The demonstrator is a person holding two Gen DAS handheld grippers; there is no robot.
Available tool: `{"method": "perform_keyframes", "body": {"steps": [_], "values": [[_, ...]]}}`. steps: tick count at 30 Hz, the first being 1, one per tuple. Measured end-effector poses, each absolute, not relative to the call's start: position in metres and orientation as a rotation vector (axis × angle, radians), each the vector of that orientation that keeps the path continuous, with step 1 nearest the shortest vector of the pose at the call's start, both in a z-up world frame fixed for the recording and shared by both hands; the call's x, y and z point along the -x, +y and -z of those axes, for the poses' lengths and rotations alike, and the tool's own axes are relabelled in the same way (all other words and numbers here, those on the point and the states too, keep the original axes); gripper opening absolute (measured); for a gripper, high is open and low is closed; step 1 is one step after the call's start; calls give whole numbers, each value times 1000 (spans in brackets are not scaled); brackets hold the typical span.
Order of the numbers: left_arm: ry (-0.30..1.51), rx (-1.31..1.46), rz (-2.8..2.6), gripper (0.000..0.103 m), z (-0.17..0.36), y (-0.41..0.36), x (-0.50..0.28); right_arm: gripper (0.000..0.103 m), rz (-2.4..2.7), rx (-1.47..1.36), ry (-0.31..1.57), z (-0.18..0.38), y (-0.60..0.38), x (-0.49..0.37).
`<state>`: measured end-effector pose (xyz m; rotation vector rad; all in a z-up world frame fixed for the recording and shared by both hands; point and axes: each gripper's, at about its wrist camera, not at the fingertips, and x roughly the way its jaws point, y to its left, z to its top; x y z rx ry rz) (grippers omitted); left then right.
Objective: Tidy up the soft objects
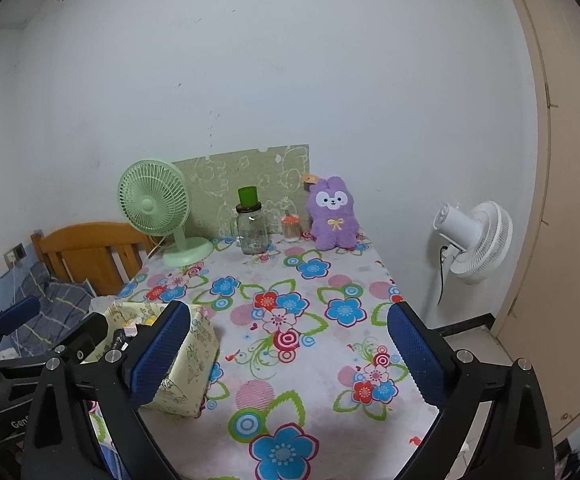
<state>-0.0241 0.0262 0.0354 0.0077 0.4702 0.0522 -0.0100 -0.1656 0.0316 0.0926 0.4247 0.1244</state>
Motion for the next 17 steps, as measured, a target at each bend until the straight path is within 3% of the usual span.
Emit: {"method": "perform_keyframes", "body": {"steps": [17], "values": [[472, -2, -59, 103, -35, 28, 22, 101, -123, -85, 426, -32, -162, 8]]}}
